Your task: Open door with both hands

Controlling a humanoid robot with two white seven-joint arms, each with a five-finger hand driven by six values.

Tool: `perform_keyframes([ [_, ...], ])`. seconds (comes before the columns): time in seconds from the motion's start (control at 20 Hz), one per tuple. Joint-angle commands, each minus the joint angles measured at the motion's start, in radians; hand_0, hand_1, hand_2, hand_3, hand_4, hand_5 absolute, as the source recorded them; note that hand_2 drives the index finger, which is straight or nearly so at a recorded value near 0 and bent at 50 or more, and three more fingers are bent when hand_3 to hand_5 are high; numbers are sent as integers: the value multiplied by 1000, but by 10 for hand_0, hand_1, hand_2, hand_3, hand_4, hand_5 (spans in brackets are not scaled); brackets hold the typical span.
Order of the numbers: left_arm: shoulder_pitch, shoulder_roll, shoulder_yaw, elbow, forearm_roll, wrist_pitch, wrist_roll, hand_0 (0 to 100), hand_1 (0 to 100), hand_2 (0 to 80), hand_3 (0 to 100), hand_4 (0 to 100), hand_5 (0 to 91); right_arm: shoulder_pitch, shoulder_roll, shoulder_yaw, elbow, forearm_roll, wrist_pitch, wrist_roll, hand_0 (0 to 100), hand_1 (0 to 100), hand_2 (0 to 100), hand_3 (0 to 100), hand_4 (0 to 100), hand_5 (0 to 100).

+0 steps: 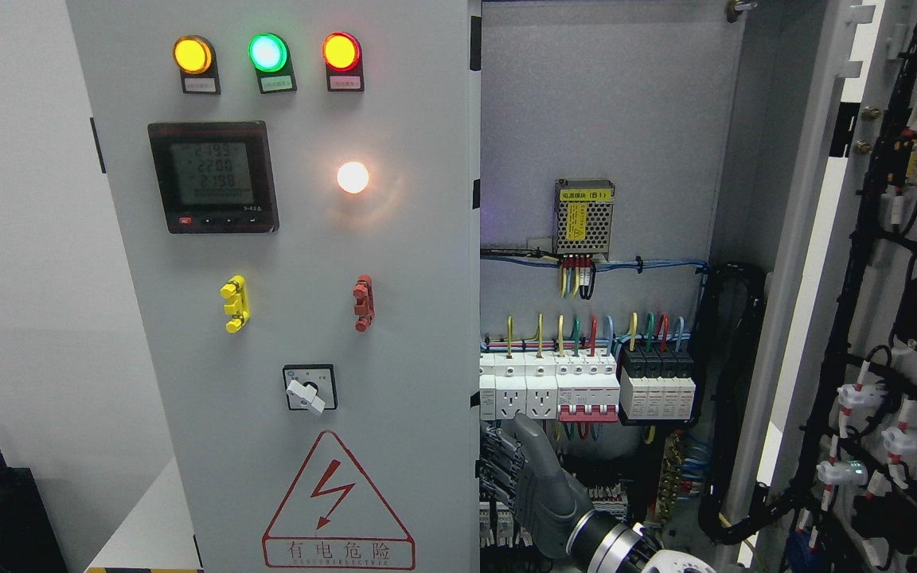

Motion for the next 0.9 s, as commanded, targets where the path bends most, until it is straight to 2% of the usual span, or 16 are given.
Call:
perform_keyframes([
  [0.0, 0, 0, 25, 0, 0, 0, 0, 0, 0, 0, 0, 32, 0, -1, -2, 1, 1, -1, 2, -7, 0, 0, 0, 0, 0, 0],
  [0.2, 0, 0, 25, 0, 0, 0, 0, 0, 0, 0, 0, 32, 0, 1, -2, 0, -4, -1, 7, 2, 0, 0, 0, 0, 0, 0],
  [0.3, 0, 0, 25, 0, 0, 0, 0, 0, 0, 0, 0, 32, 0, 5, -2, 1, -7, -2, 7, 51, 0, 0, 0, 0, 0, 0],
  [0.35, 0, 0, 25, 0, 0, 0, 0, 0, 0, 0, 0, 32, 0, 7, -2, 3, -10, -2, 7, 58, 0, 0, 0, 0, 0, 0],
  [0.75, 0, 0, 25, 0, 0, 0, 0, 0, 0, 0, 0, 32, 0, 21, -2, 6, -58, -36, 5, 67, 0, 0, 0, 0, 0, 0],
  [0.85, 0, 0, 25, 0, 0, 0, 0, 0, 0, 0, 0, 32, 0, 22, -2, 8, -61, -37, 5, 84, 0, 0, 0, 0, 0, 0],
])
